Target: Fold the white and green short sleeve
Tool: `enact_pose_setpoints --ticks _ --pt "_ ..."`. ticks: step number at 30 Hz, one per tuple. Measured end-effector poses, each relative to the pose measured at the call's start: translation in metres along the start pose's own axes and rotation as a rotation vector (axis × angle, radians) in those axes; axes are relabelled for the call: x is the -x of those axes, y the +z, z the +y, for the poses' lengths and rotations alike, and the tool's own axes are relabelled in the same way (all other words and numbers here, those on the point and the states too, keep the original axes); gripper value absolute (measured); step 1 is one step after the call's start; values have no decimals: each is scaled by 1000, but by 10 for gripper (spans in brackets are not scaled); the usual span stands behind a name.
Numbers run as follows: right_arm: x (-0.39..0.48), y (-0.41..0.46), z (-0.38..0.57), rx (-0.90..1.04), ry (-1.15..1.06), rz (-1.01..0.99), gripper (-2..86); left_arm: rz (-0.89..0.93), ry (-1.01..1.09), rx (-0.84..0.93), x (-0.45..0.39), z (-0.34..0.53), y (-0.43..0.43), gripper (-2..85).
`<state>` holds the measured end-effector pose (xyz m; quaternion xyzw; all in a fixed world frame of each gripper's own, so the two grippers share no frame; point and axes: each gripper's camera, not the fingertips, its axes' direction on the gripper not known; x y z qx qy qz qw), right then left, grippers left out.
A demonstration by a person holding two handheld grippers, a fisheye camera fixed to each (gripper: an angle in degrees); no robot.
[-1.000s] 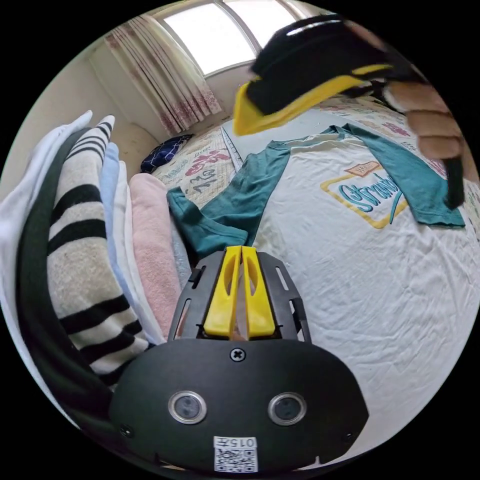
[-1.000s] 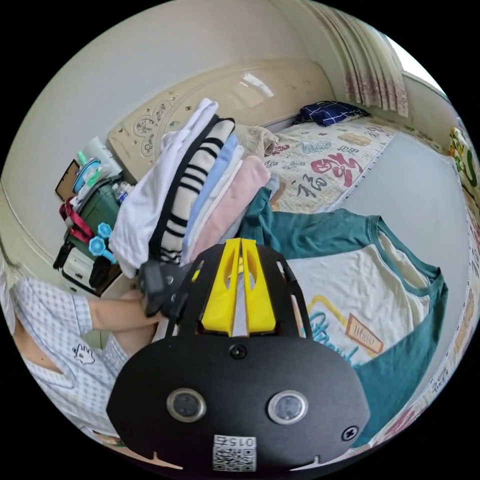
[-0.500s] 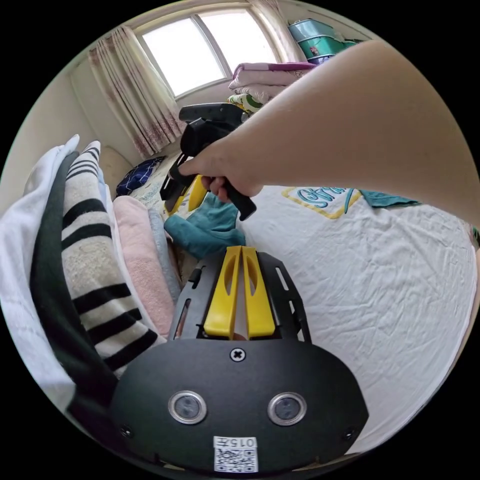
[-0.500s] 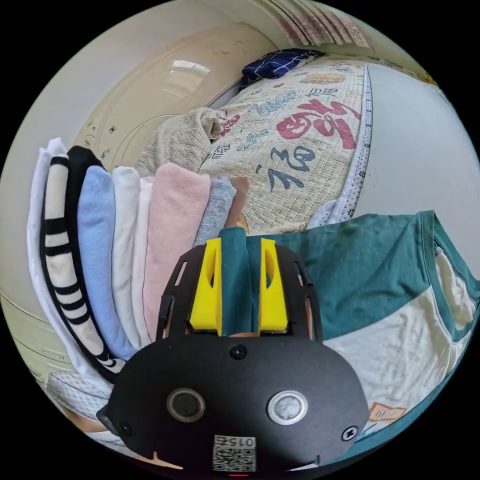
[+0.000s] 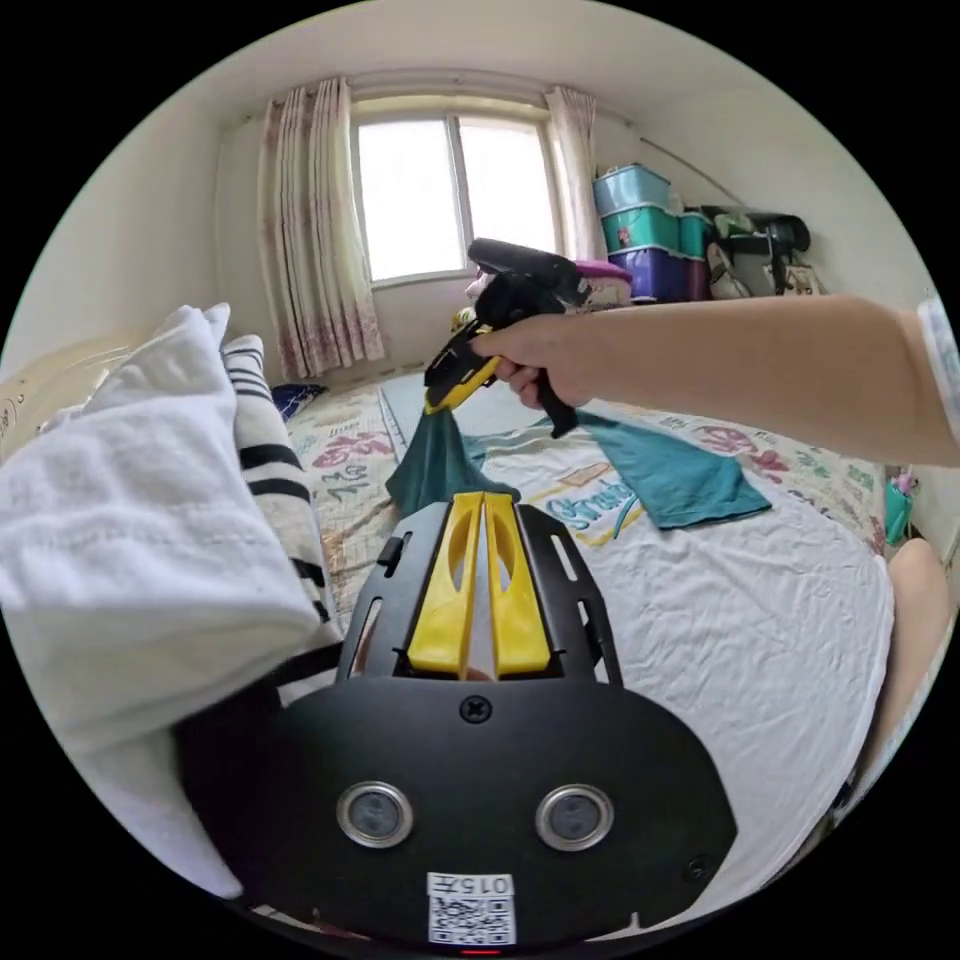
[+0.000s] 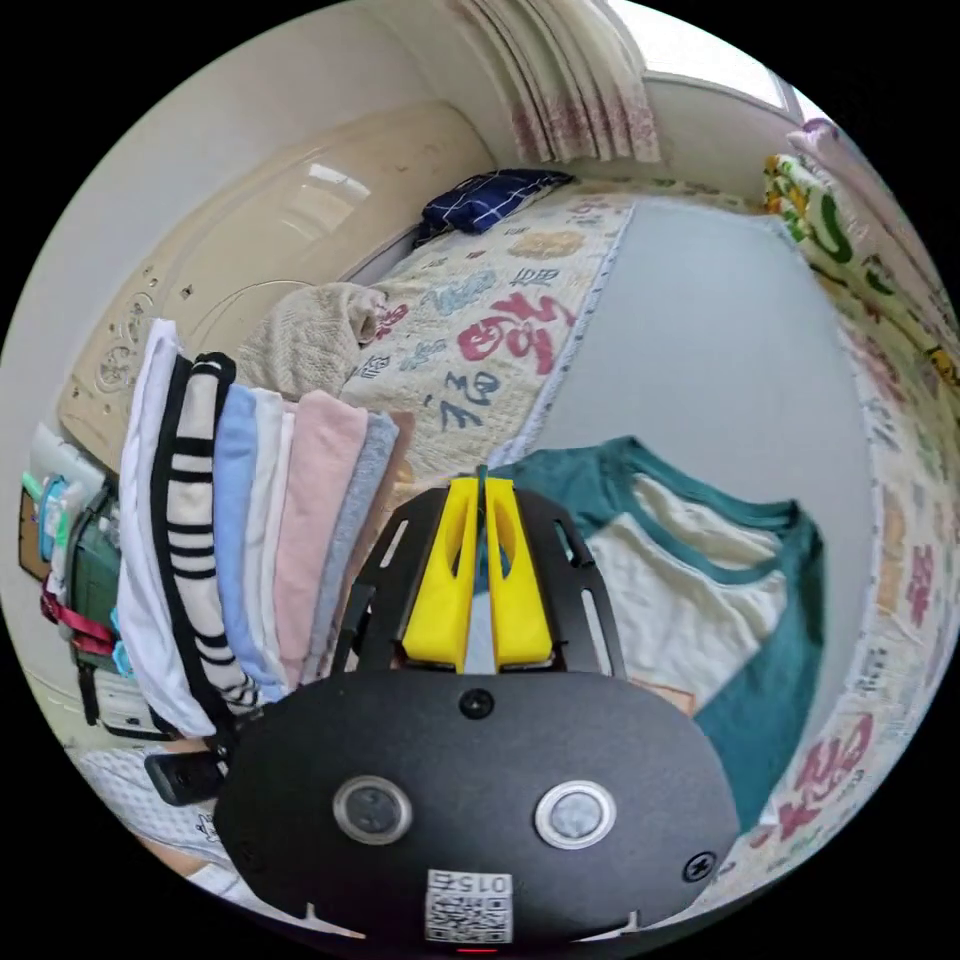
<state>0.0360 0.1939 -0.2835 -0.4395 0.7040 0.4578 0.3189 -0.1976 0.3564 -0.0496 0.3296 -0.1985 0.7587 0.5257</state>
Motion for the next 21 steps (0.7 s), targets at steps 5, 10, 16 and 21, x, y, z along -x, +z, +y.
enact_pose_setpoints --ticks 5,10,16,21 --pt "-38 -18 35 73 47 123 38 242 -95 62 26 6 16 -8" --pt "-108 6 91 72 245 -144 60 265 -141 167 46 17 50 -8" --pt "-123 33 125 74 265 -195 74 332 -32 269 41 15 76 -8" --pt "-104 56 123 151 196 -121 37 338 14 306 38 14 95 -8"
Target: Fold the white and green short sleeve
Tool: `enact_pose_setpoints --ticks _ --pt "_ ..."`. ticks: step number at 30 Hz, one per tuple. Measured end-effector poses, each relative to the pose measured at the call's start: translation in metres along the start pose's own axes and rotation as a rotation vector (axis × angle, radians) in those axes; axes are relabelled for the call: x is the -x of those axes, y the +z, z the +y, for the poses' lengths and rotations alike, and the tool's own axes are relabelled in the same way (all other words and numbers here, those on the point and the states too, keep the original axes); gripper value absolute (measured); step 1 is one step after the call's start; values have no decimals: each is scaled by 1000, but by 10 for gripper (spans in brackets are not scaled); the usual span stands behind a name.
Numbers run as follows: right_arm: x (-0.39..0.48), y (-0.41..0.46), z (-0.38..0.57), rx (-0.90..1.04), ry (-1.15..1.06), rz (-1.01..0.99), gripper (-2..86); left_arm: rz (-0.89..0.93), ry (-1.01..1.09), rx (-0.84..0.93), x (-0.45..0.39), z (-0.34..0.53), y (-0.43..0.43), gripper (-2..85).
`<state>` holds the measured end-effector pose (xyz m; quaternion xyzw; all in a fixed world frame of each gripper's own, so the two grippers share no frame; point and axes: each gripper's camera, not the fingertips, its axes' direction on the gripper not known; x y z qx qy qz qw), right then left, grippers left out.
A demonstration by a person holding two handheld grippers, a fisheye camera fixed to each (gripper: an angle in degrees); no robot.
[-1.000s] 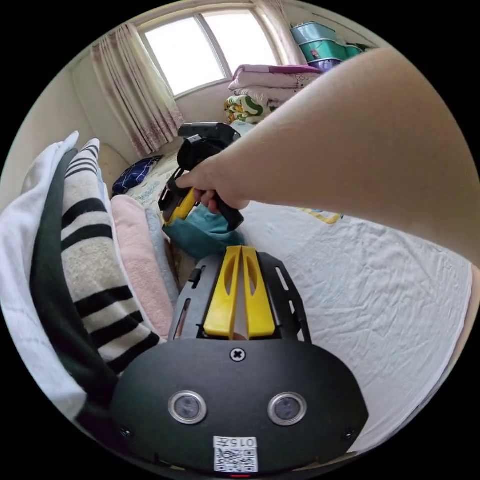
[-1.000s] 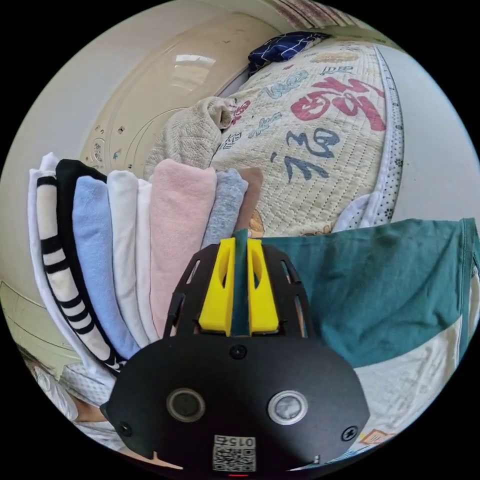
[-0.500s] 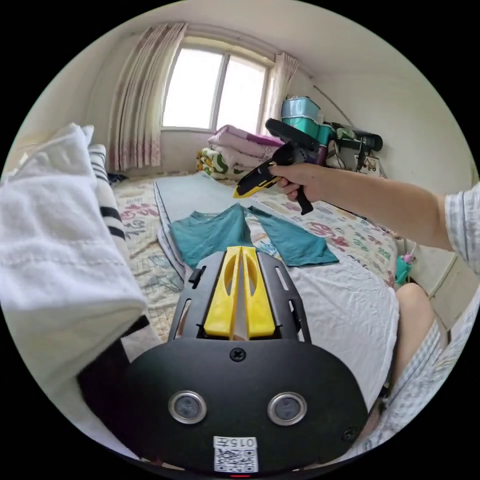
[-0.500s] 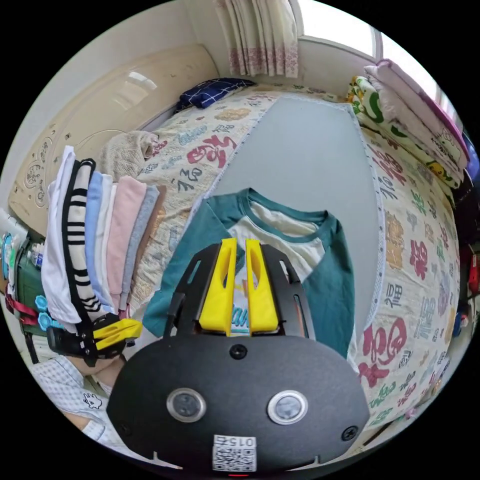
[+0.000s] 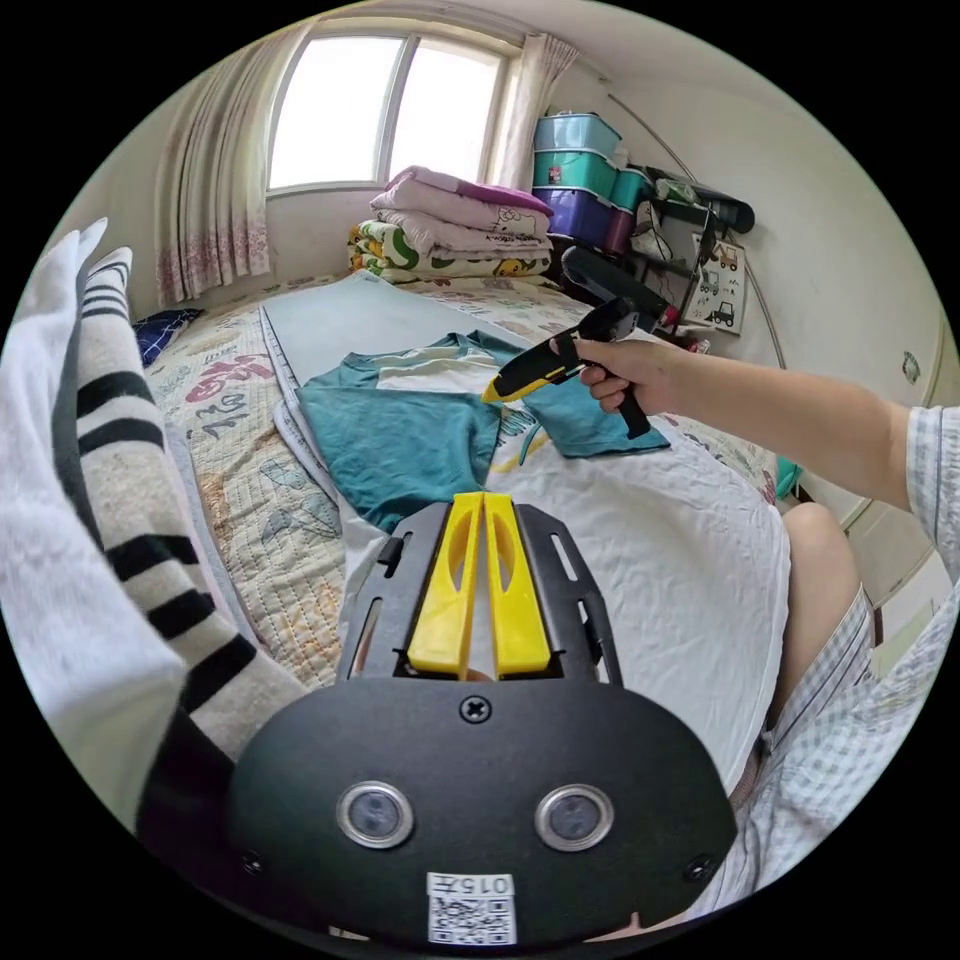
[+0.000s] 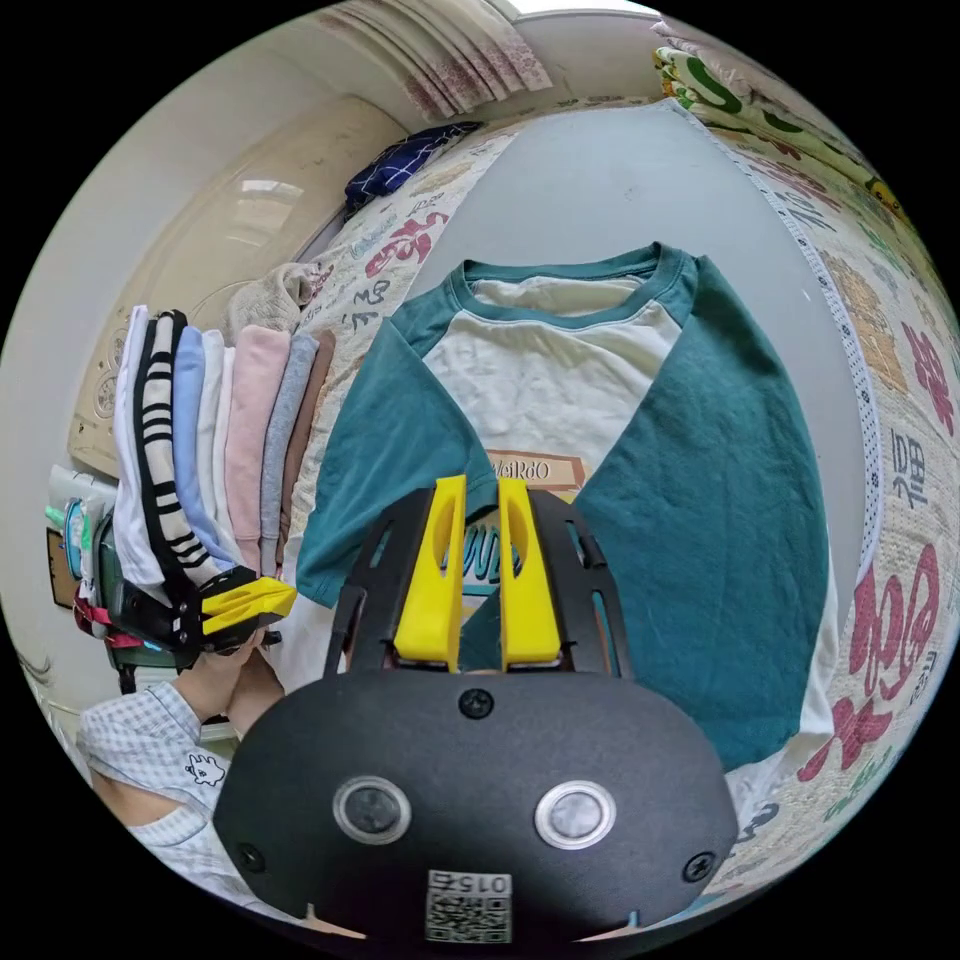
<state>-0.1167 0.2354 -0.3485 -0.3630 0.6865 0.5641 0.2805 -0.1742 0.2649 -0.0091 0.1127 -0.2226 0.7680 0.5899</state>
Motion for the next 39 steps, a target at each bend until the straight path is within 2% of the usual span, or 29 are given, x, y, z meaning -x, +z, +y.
enact_pose_setpoints --ticks 4,10,17,20,23,28,32,35,39 --pt "-4 -3 11 -1 -11 -2 -4 10 48 17 -4 -8 11 -7" --pt "-20 -19 52 -1 -6 100 -9 66 117 54 -14 -17 29 -7" --pt "-44 -8 97 19 38 106 -5 62 183 101 -30 -25 46 0" --pt "-55 -5 115 -8 80 98 7 93 160 89 -27 -26 39 15" --pt "-62 -10 137 -55 94 110 23 40 119 63 -19 -28 31 71" --pt "-21 -12 199 -68 -113 16 69 -73 34 94 -8 -32 42 82" --pt "24 16 252 -13 -285 -54 90 -158 72 130 -17 -34 52 62" --pt "61 53 285 37 -402 45 127 -191 67 154 -19 -35 57 44" --pt "90 95 304 10 -421 349 129 -200 50 167 -20 -36 60 21"
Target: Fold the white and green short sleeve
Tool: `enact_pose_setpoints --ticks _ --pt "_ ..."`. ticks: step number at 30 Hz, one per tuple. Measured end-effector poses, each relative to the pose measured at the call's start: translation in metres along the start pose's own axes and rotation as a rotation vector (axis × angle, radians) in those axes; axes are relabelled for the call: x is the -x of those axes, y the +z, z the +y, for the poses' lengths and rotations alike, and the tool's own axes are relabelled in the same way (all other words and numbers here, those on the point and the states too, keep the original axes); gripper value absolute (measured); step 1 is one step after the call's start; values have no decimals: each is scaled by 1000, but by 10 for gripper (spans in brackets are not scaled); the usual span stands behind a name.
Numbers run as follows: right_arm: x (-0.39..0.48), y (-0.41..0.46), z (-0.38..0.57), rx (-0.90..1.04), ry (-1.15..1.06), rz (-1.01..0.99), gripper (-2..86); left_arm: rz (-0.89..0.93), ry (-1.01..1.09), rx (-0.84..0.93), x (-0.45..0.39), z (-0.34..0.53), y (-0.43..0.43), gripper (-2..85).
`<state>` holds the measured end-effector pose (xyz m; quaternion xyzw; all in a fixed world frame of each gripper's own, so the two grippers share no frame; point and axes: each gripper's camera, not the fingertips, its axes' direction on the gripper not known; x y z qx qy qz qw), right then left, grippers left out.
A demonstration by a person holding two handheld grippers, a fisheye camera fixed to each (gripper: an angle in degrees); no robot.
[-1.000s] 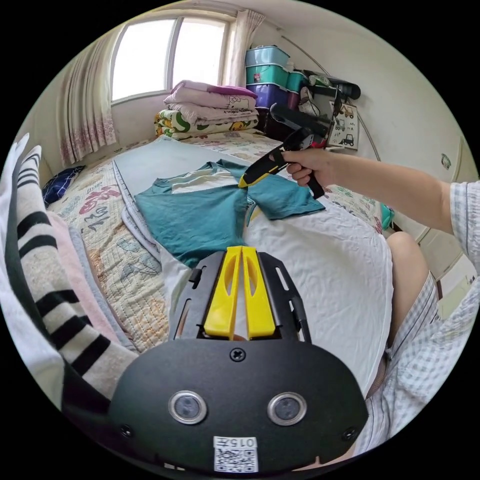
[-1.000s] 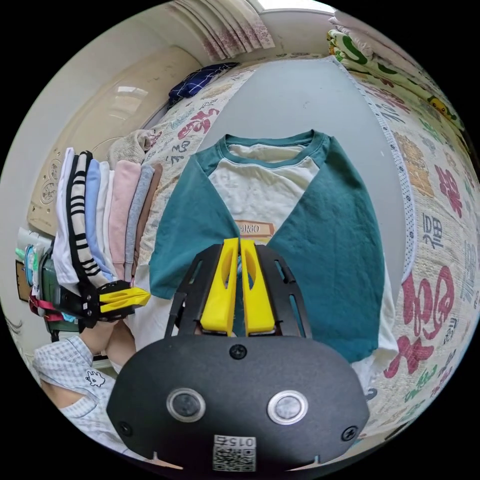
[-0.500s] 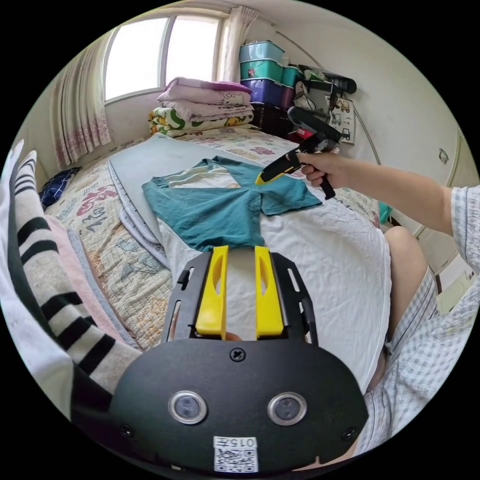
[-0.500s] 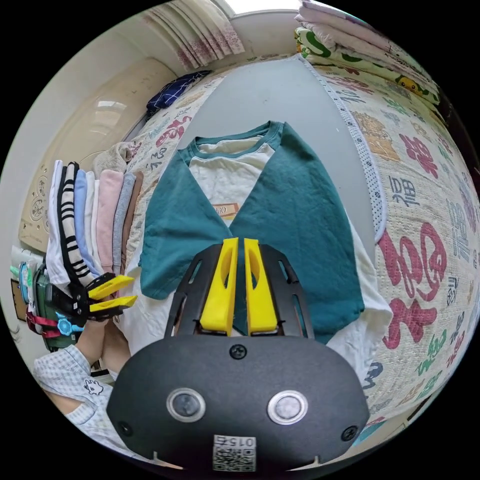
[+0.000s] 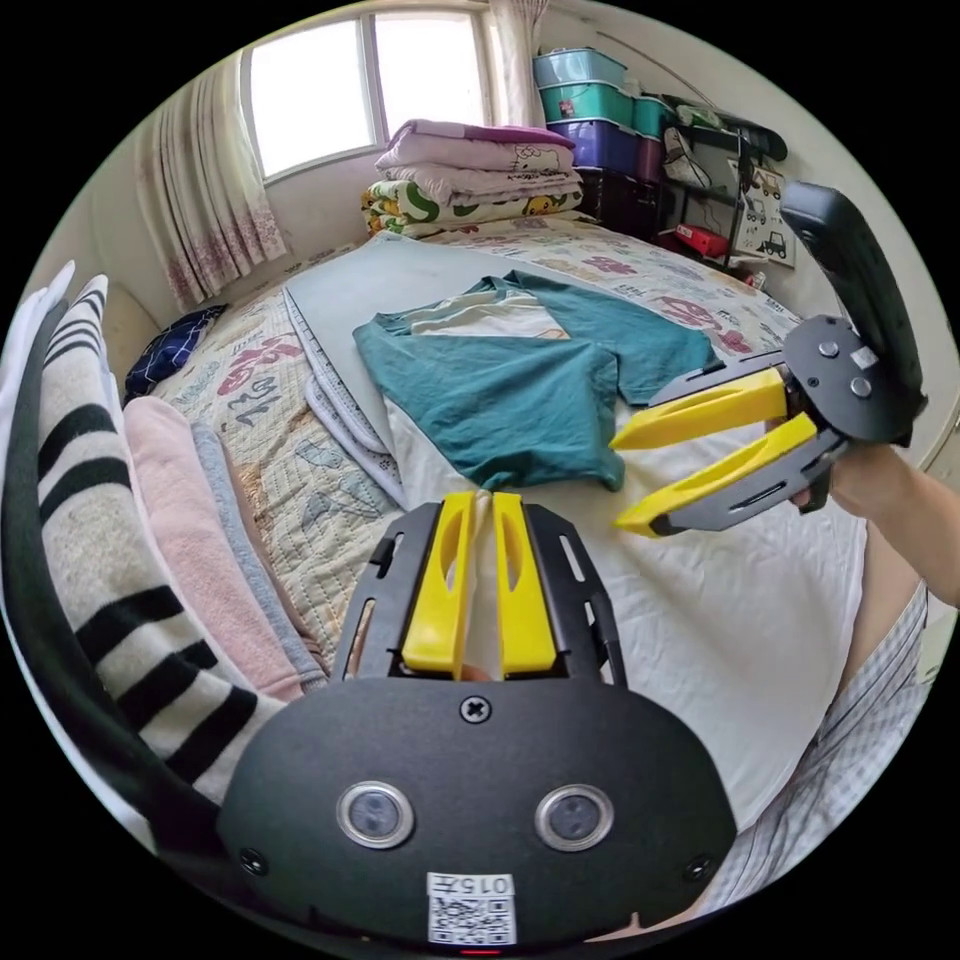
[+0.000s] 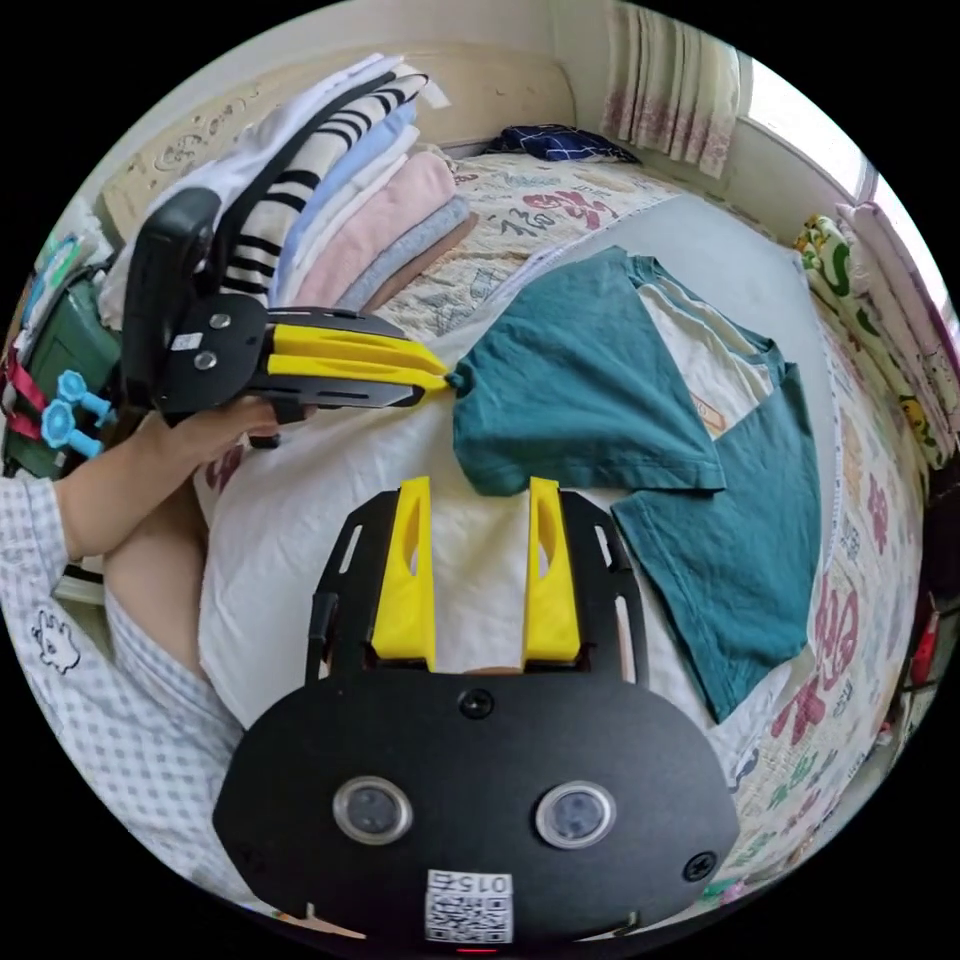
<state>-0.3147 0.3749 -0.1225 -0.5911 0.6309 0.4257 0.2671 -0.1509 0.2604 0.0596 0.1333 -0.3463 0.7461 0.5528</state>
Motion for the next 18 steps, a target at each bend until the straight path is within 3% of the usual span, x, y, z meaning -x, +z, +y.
enact_pose_setpoints --ticks 4,10,14,18 --pt "4 -2 5 12 59 99 45 -13 -42 6 3 1 -2 6" --pt "5 -35 22 46 9 19 -1 -16 -40 40 2 2 0 2" --pt "-4 -49 29 64 30 -41 -2 -15 -45 45 2 2 0 4" --pt "-51 -79 30 -28 210 -73 48 -24 -51 -38 -3 5 -22 12"
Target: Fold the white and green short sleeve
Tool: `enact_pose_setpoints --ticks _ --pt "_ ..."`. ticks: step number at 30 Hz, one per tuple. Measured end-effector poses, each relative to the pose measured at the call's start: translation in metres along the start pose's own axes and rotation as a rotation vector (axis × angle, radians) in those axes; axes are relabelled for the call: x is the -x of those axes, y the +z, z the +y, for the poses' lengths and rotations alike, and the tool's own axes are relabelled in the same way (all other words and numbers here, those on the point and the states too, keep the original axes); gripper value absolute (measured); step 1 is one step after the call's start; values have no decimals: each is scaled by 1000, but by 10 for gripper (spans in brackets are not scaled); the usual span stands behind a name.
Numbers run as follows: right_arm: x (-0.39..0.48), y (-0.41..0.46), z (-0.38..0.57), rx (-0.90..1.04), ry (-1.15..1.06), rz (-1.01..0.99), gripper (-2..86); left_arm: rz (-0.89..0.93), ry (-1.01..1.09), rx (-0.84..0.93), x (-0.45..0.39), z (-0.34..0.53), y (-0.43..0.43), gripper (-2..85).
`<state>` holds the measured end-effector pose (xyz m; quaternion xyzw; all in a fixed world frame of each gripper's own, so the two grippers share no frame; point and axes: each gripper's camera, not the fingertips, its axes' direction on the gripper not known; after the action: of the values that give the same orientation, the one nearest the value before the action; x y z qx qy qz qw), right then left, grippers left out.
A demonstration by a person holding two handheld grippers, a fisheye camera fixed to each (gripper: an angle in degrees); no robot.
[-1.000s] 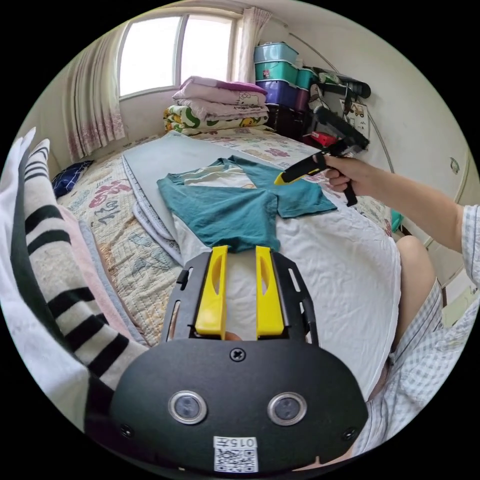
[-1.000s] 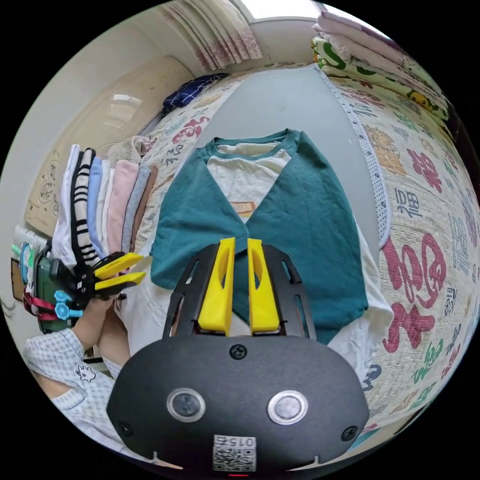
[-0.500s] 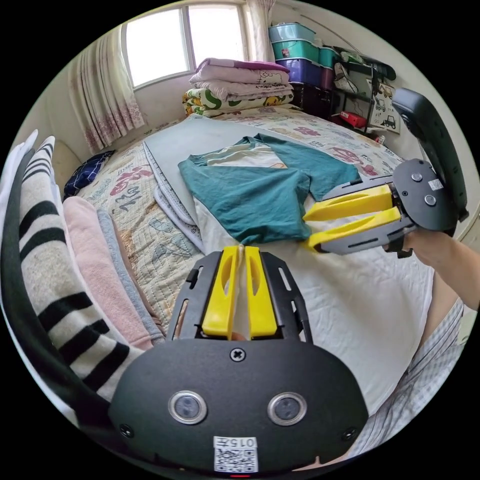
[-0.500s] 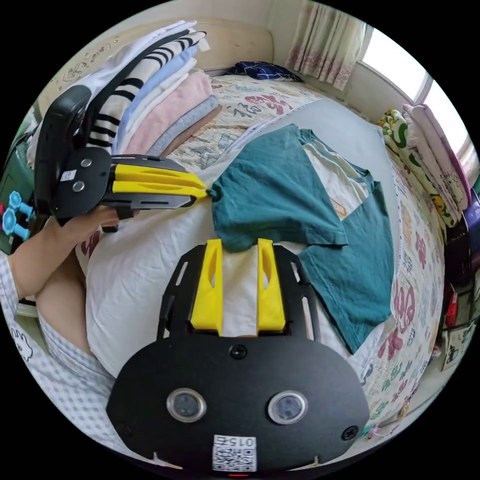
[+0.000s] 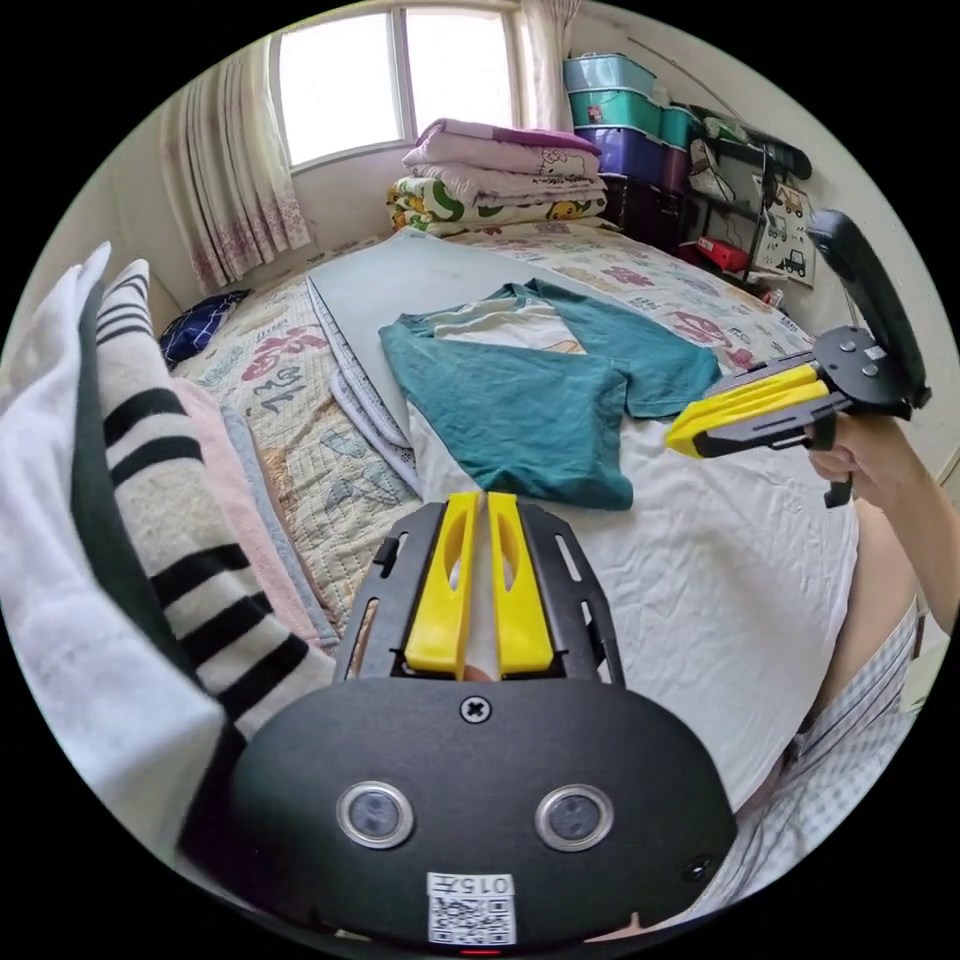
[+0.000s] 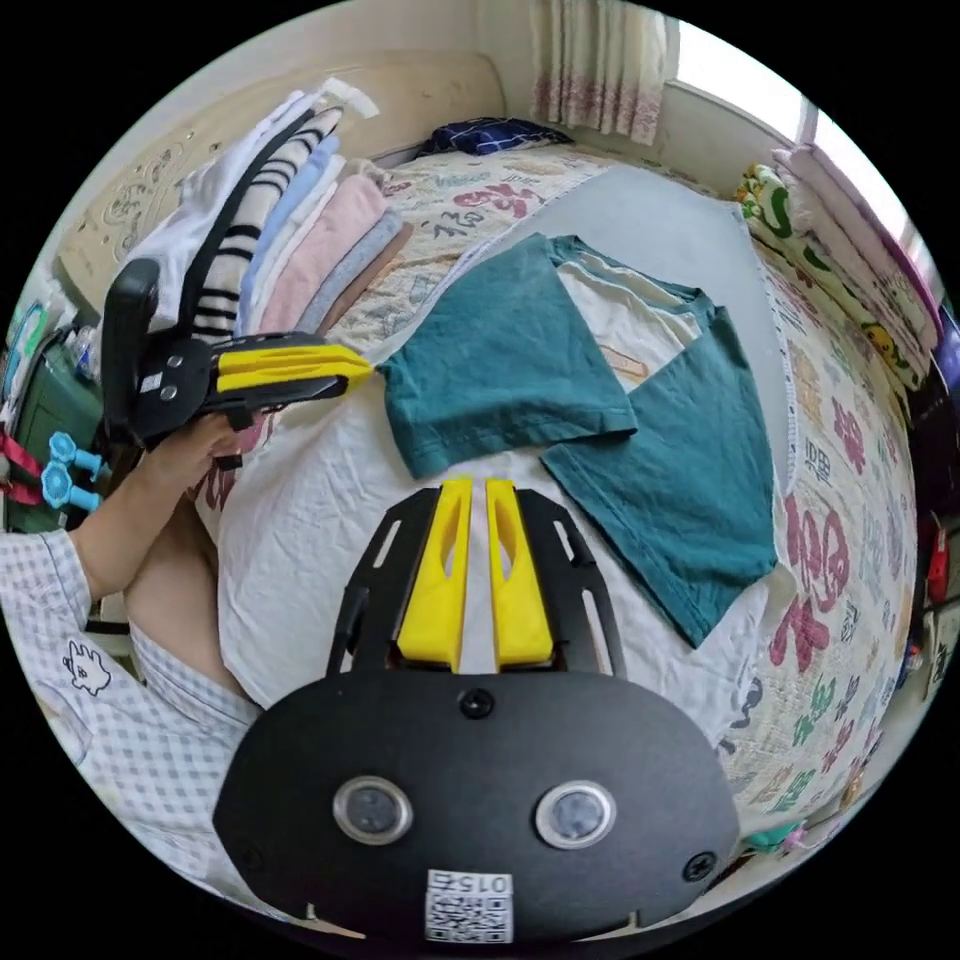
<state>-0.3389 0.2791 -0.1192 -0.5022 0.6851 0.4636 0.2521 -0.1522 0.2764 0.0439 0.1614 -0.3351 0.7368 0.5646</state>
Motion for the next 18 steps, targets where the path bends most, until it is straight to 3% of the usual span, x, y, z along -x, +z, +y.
enact_pose_setpoints --ticks 4,7,13,18 --pt "-64 -20 -29 -76 214 -23 84 151 94 -104 -21 -2 -9 45" --pt "-98 -20 -54 -55 328 -94 96 238 189 -46 -37 -8 15 73" --pt "-105 -31 -94 30 337 -103 49 193 265 48 -45 -12 59 71" --pt "-95 -70 -123 18 306 -153 7 223 119 3 -8 -9 62 27"
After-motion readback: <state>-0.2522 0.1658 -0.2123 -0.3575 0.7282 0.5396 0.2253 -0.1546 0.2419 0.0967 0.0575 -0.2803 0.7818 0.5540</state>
